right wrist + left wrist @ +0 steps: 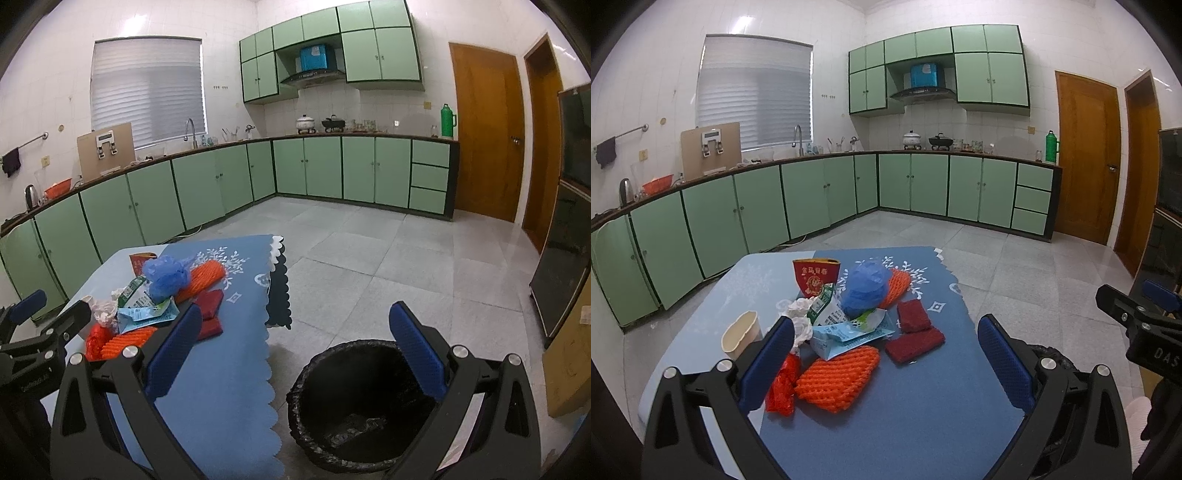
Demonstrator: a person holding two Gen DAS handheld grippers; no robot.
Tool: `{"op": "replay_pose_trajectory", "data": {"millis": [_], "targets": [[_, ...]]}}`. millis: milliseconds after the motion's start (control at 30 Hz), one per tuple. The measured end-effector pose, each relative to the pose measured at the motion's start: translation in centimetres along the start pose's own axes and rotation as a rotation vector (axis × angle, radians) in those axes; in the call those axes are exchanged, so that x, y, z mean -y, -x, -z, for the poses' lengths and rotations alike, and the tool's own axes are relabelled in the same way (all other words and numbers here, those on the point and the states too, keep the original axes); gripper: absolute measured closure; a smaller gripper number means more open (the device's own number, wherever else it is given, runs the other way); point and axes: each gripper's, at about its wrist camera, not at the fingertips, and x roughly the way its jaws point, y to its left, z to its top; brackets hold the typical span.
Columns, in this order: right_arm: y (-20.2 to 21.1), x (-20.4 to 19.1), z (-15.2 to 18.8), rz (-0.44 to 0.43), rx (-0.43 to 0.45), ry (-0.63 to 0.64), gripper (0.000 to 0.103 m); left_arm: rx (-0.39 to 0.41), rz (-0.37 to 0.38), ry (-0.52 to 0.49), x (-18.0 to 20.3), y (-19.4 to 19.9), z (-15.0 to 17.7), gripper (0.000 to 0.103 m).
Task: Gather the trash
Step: 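Reach the left tool to the white paper cup while the right tool reaches the red scouring pad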
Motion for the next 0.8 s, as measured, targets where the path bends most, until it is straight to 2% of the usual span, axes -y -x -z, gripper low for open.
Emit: {"op": "replay_pose_trajectory", "data": {"millis": [167, 533, 800], "targets": [[-2.2, -1.4, -0.1, -0.019, -0.038, 0.008, 0.005, -0.017, -0.058, 0.008, -1.9, -1.2, 0.8, 0.006], [-8.4, -7.0, 0.2, -0.119, -0.069, 0.053, 0.005, -0.023, -0.231, 0.065, -10.4, -4.4, 2.1, 0.006], [-14.0, -11.7, 0.7, -0.160, -0.133, 0.105, 0.006, -0.068, -0.270, 0.092, -14.4, -6.8, 3.4, 0.007]]}}
